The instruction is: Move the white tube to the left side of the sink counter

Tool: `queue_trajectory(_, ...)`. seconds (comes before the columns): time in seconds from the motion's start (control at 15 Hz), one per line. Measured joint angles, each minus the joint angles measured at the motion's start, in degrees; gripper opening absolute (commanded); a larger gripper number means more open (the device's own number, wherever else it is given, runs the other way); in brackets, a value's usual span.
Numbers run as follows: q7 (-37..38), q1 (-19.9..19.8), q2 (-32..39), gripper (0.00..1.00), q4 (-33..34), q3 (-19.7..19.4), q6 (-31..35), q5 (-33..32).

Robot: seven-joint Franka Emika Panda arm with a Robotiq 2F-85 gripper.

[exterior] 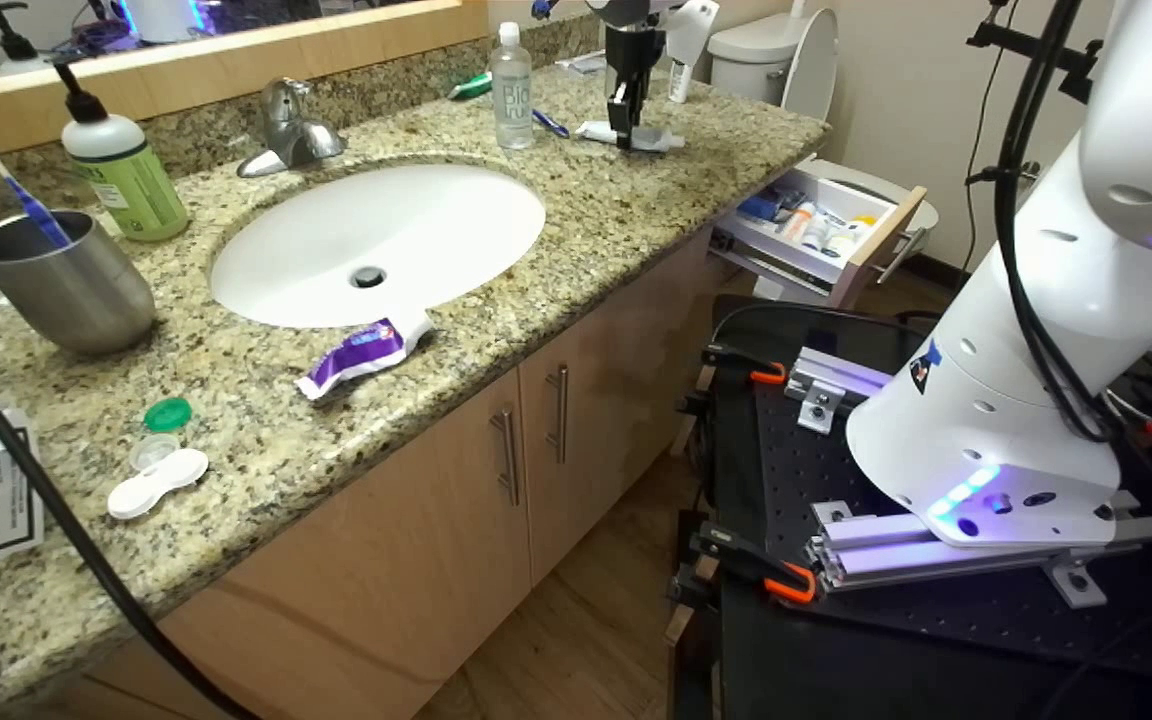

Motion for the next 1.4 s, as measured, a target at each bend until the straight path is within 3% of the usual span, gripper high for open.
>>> queue_trajectory(0.13, -0.3, -0.2, -0.3, 0.04, 0.0, 0.4, -0.6, 0.2)
queue_trajectory(0.33, -1.5, -0.2, -1.7, 0.05, -0.9, 1.3, -0.9, 0.2)
queue_trajectory(0.6, -7.5, 0.9, -7.1, 0.04, -7.9, 2.4, 0.9, -1.6)
queue_trajectory(1.07, -10.4, 8.4, -27.1, 0.04, -27.2, -0.1, 6.2, -15.9)
queue_trajectory(1.13, -11.2, 9.6, -30.4, 0.04, -29.3, -0.2, 6.2, -16.4)
queue_trajectory(1.2, -12.0, 10.9, -33.7, 0.17, -31.1, -0.4, 6.1, -16.0)
queue_trajectory(1.4, -12.0, 13.7, -42.1, 0.17, -33.0, -0.4, 0.1, -14.8)
